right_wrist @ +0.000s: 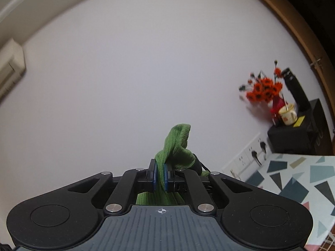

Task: Fold clothes
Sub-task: 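Carry the held shirt with both grippers over to the patterned table, then lower the shirt onto the patterned table with both grippers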

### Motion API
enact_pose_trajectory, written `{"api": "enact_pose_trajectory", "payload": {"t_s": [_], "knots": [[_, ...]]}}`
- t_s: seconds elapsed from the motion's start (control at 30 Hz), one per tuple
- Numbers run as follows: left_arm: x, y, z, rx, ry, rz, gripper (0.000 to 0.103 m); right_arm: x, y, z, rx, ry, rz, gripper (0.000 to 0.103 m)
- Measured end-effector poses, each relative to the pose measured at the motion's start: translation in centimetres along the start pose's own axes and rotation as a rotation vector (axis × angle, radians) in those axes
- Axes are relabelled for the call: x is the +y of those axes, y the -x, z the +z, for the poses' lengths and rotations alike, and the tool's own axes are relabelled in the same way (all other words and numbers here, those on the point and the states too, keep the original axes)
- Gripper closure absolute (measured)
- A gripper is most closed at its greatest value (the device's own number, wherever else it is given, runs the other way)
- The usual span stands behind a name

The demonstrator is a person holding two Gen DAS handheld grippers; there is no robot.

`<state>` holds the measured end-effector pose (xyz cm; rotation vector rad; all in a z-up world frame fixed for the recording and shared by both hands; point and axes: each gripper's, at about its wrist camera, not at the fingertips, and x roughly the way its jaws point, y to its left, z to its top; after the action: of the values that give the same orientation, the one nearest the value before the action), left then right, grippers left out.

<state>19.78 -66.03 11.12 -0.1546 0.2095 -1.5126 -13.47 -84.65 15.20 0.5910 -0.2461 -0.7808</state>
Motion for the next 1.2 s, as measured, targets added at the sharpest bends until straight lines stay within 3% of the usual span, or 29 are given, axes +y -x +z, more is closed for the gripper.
{"api": "enact_pose_trajectory", "payload": {"t_s": [0.2, 0.43, 0.63, 0.8, 1.2], "knots": [[3.1, -7.1, -6.8, 0.191, 0.046, 0.168, 0.090, -5.6, -10.1, -4.2, 0.172, -0.030, -0.049, 0.097], [6.2, -18.4, -17.0, 0.479, 0.163, 0.357, 0.090, -16.7, -19.9, -11.4, 0.418, -0.063, -0.168, 0.097], [8.4, -27.8, -23.9, 0.725, 0.254, 0.516, 0.089, -25.7, -26.4, -13.3, 0.580, -0.061, -0.236, 0.097], [7.4, -32.2, -25.3, 0.831, 0.228, 0.585, 0.089, -30.2, -29.1, -14.8, 0.705, -0.061, -0.251, 0.097], [6.9, -35.6, -24.8, 0.887, 0.186, 0.664, 0.086, -34.0, -30.7, -16.2, 0.854, -0.023, -0.235, 0.096]]}}
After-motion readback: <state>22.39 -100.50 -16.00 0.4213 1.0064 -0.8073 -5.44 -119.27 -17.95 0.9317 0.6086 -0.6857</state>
